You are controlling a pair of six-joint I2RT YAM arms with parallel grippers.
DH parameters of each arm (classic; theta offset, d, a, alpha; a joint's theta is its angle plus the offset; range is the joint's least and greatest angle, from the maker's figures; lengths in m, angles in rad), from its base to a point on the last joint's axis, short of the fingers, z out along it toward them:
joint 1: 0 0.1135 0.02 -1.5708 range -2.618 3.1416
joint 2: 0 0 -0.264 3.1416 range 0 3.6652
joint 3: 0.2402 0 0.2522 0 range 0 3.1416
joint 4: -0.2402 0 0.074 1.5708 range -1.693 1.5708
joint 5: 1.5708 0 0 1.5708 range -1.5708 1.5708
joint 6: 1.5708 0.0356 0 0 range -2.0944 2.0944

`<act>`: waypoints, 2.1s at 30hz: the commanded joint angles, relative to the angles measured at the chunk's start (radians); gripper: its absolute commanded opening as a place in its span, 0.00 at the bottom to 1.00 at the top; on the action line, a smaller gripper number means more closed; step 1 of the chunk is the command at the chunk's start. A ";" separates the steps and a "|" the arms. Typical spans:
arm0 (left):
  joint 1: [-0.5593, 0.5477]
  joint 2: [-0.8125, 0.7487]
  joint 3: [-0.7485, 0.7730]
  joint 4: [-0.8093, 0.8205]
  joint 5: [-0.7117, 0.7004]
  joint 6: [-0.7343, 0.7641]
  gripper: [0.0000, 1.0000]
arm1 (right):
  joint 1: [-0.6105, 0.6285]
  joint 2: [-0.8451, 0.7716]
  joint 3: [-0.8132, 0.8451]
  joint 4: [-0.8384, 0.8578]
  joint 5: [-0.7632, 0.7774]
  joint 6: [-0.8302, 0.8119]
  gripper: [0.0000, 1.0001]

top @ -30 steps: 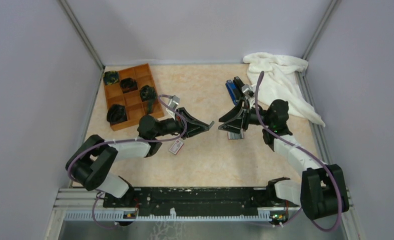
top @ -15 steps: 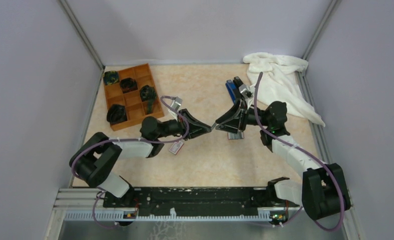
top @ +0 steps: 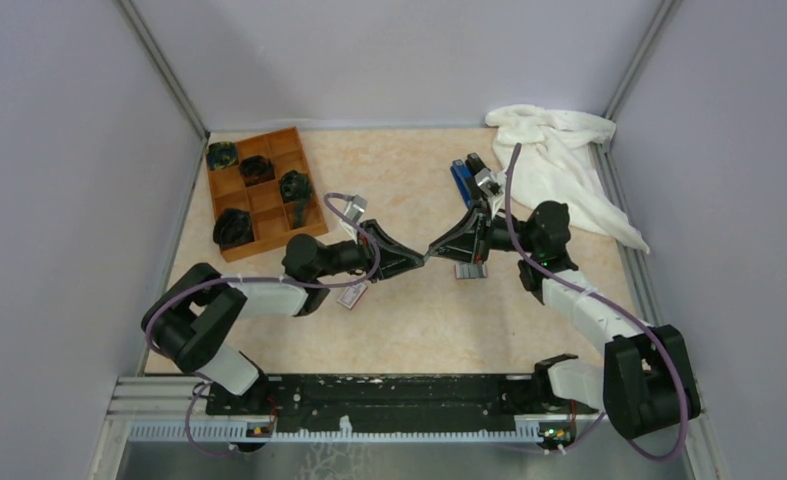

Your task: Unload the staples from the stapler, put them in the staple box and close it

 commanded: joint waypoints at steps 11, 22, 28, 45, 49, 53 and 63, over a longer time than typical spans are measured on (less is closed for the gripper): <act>-0.002 -0.062 -0.111 0.101 -0.150 0.049 0.70 | -0.012 -0.018 0.104 -0.318 -0.003 -0.222 0.09; 0.026 -0.250 -0.358 0.033 -0.298 0.194 0.99 | -0.037 0.075 0.452 -1.378 0.473 -0.965 0.09; 0.056 -0.188 -0.356 0.071 -0.267 0.196 1.00 | -0.031 0.197 0.556 -1.592 0.751 -0.990 0.08; 0.044 -0.248 -0.417 -0.076 -0.328 0.347 0.99 | -0.001 0.435 0.635 -1.609 0.884 -0.886 0.08; 0.044 -0.223 -0.422 -0.044 -0.315 0.332 0.99 | 0.015 0.463 0.649 -1.600 0.872 -0.860 0.09; 0.044 -0.213 -0.421 -0.039 -0.316 0.335 0.99 | 0.030 0.502 0.652 -1.588 0.879 -0.830 0.09; 0.044 -0.196 -0.411 -0.051 -0.310 0.347 0.99 | 0.043 0.554 0.673 -1.561 0.936 -0.795 0.09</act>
